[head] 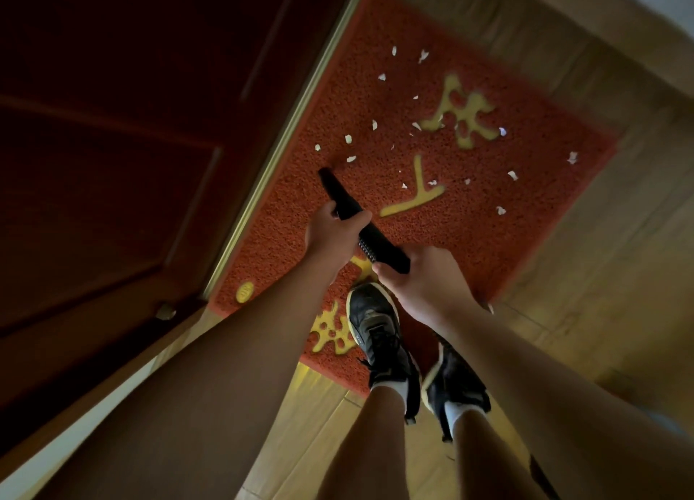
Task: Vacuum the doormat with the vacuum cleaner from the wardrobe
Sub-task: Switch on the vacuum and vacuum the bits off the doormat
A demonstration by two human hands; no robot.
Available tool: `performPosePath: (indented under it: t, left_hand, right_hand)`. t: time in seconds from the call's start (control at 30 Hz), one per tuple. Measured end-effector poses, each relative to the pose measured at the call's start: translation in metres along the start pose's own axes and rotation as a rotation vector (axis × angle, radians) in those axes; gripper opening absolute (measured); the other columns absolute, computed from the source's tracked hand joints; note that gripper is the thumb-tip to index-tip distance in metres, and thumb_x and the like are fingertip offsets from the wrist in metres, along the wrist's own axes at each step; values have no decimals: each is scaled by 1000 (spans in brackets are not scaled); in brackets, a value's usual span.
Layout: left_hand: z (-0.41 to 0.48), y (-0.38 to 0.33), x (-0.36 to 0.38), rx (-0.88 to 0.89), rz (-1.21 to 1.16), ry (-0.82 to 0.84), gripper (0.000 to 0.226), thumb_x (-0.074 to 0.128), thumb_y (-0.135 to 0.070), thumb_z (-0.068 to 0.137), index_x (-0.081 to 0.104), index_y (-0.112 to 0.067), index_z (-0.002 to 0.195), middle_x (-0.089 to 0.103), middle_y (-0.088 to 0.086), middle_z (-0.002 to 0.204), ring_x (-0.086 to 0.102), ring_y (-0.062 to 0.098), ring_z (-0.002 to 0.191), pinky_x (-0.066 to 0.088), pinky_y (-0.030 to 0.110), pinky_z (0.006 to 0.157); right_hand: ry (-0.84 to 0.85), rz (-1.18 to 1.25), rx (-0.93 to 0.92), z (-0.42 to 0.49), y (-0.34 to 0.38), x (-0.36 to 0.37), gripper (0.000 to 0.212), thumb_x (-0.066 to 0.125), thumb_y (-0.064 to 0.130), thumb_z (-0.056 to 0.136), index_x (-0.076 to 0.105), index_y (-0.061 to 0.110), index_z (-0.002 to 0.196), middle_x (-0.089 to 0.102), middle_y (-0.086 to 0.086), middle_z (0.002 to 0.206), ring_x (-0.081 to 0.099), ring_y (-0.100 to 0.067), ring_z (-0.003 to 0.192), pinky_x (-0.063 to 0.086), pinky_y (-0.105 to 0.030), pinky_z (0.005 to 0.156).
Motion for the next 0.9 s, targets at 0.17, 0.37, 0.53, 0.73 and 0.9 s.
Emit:
performPosePath:
  t: [0.17, 0.37, 0.53, 0.73, 0.9]
  left_hand:
    - [5, -8, -5, 2, 8, -35, 35, 76, -41, 85, 72, -19, 111, 72, -1, 101, 68, 15, 88, 46, 25, 61]
    - [9, -16, -2, -9, -20, -58, 49, 76, -50, 75, 73, -21, 115, 75, 0, 103, 71, 18, 94, 56, 33, 73]
    - [12, -21, 1, -18, -53, -74, 41, 79, -39, 83, 72, -21, 118, 74, 0, 105, 69, 16, 96, 51, 27, 71]
    - [9, -24, -1, -43, -88, -84, 29, 80, -34, 84, 72, -22, 109, 74, -2, 98, 71, 20, 92, 49, 27, 67]
    - [7, -28, -2, -44, -88, -45, 27, 79, -31, 86, 71, -23, 110, 71, -3, 87, 70, 21, 94, 56, 45, 70]
  right_hand:
    - [-4, 18, -22, 9, 4, -3, 31, 65, 41, 93, 55, 19, 73, 53, 5, 56, 46, -12, 42, 30, -22, 42]
    - [-36, 38, -43, 16, 4, -8, 30, 66, 39, 93, 58, 15, 76, 55, 4, 57, 45, -12, 41, 31, -23, 42]
    - [-42, 57, -30, 20, 2, -10, 33, 65, 40, 93, 60, 12, 77, 59, 0, 59, 49, -16, 43, 35, -24, 43]
    - [-43, 69, -8, 20, 6, -8, 31, 65, 40, 93, 63, 11, 84, 64, -3, 66, 60, -22, 54, 44, -31, 47]
    - [-55, 74, -8, 20, 6, -7, 28, 65, 38, 93, 60, 13, 82, 59, 0, 61, 53, -18, 46, 36, -26, 42]
Point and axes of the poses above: each hand's wrist, its own z-axis towards the middle knuckle, its own x-axis out of the palm, y = z × x, the point moved 8 cm from there along z, towards the middle knuckle
